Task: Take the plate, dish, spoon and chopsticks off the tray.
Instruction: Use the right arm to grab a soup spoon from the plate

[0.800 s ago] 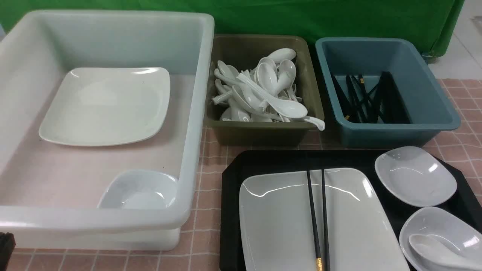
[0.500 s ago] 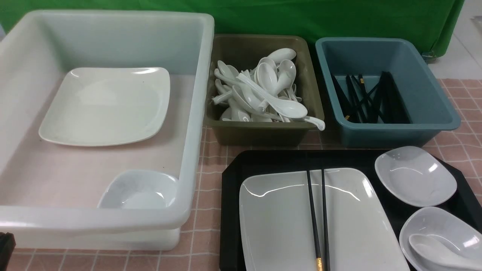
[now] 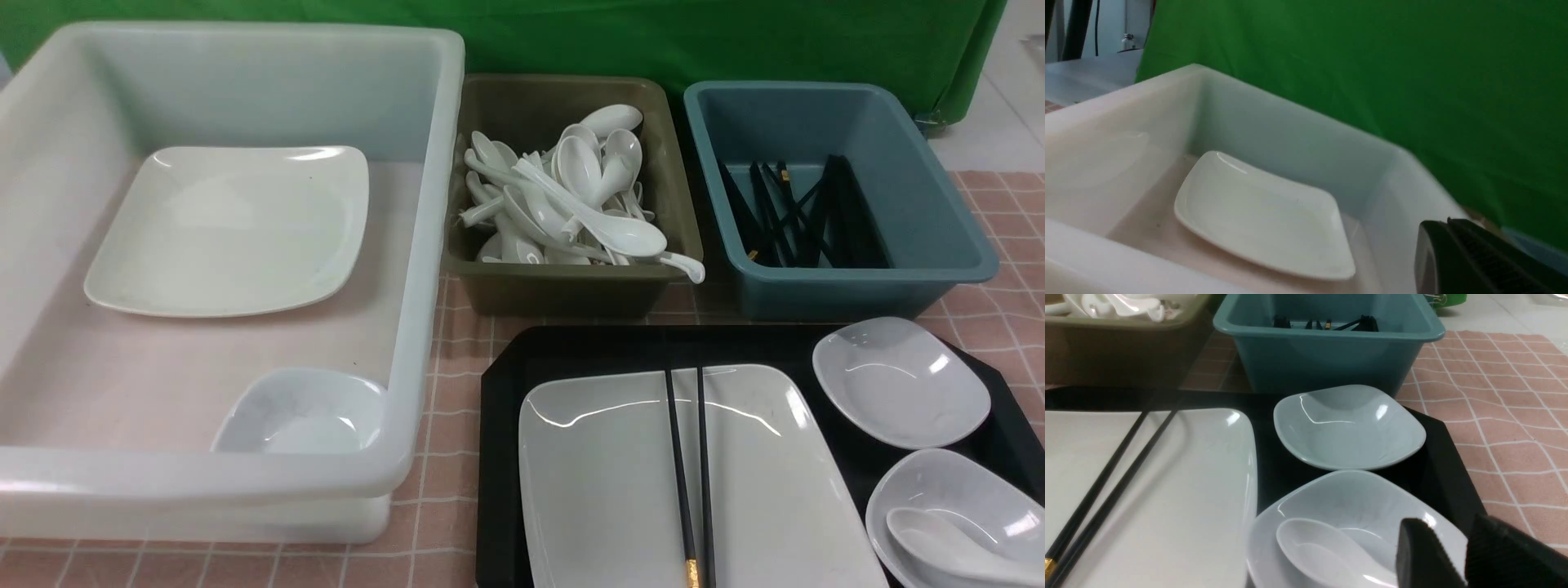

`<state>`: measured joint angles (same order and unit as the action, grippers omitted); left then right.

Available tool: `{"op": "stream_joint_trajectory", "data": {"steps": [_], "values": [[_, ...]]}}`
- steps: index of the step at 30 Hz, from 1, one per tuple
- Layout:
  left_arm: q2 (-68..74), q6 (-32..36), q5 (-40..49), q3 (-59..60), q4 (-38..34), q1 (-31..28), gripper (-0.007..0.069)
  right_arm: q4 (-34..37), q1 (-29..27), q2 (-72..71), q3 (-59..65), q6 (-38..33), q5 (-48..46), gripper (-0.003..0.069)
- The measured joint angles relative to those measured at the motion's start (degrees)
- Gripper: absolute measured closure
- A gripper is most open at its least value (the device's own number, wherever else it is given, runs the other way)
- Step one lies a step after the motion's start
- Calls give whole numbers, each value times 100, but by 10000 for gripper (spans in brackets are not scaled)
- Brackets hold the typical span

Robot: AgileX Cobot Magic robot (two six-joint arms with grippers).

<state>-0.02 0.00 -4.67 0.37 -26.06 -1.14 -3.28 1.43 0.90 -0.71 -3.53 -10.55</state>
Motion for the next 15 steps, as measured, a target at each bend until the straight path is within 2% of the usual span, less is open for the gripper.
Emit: {"op": "stream_joint_trajectory", "data": {"steps": [7, 10, 11, 13, 14, 15], "values": [[0, -206, -779, 0, -32, 0, 620, 0, 0, 0, 0, -7, 0, 418], [0, -475, -1539, 0, 0, 0, 620, 0, 0, 0, 0, -37, 6, 418], [0, -847, -2066, 0, 110, 0, 620, 64, 0, 0, 5, 22, 124, 418], [-6, -1408, -2385, -216, 375, 0, 620, 455, 0, 0, 54, 604, 489, 418], [-6, -1508, -2374, -257, 441, 0, 620, 505, 0, 0, 54, 604, 522, 418], [-11, -1788, -2182, -693, 695, 0, 620, 862, 0, 0, 54, 1304, 861, 418]]}}
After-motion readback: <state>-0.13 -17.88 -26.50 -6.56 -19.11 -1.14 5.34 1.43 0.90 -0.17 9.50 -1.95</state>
